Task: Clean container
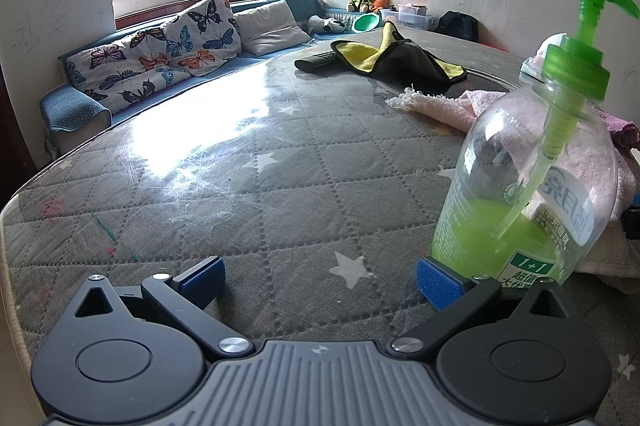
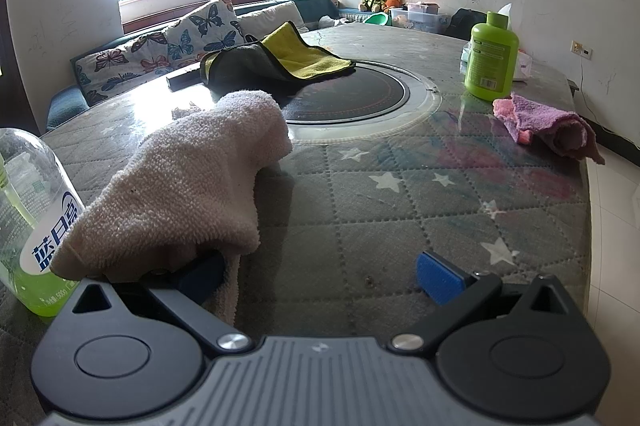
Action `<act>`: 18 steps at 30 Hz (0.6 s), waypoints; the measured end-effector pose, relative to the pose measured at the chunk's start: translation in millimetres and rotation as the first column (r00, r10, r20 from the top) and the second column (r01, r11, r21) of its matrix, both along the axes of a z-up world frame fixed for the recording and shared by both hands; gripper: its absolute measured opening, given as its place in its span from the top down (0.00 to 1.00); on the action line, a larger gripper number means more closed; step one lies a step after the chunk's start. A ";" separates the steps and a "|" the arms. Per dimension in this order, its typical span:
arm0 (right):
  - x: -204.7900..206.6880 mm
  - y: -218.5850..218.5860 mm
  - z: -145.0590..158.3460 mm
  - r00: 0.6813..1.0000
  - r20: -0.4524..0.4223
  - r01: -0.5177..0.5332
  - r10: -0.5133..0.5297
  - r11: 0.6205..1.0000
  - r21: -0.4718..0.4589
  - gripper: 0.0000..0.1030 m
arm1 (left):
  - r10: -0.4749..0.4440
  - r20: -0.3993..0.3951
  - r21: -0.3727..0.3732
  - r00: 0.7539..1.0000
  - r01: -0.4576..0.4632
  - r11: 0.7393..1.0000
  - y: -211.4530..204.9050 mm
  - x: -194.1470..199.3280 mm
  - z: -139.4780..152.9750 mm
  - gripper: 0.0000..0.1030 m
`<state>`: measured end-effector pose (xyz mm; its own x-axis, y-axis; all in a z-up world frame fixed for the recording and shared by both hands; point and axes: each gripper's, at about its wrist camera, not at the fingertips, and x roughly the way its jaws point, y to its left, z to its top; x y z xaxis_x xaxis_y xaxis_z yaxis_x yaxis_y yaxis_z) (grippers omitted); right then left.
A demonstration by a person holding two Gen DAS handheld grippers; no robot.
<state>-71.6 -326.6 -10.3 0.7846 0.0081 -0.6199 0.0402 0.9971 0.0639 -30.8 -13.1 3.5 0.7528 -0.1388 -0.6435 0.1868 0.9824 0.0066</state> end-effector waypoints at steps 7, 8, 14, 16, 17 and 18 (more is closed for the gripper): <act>0.4 -2.0 -0.5 1.000 0.000 0.000 0.000 1.000 0.000 0.00 | 0.000 0.000 0.000 1.000 0.000 1.000 -0.1 0.0 0.3 0.00; 0.5 -2.4 -0.6 1.000 0.000 0.000 0.000 1.000 0.000 0.00 | 0.000 0.000 0.000 1.000 0.000 1.000 0.0 -0.1 0.3 0.00; 1.8 -4.9 -1.5 1.000 0.001 0.000 0.000 1.000 0.000 0.00 | 0.000 0.000 0.000 1.000 0.000 1.000 -0.2 0.0 0.2 0.00; 2.4 -5.8 -1.9 1.000 0.001 0.000 0.000 1.000 0.000 0.00 | 0.000 0.000 0.000 1.000 0.000 1.000 -0.2 0.0 0.2 0.00; 2.6 -6.2 -2.0 1.000 0.001 0.000 0.000 1.000 0.000 0.00 | 0.000 0.000 0.000 1.000 0.000 1.000 -0.1 0.0 0.1 0.00; 2.9 -6.7 -2.2 1.000 0.001 0.000 0.000 1.000 0.000 0.00 | 0.000 0.000 0.001 1.000 0.000 1.000 -0.2 0.0 0.2 0.00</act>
<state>-68.7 -333.2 -12.5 0.7851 0.0083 -0.6194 0.0401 0.9971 0.0642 -30.8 -13.2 3.6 0.7530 -0.1385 -0.6433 0.1868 0.9824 0.0072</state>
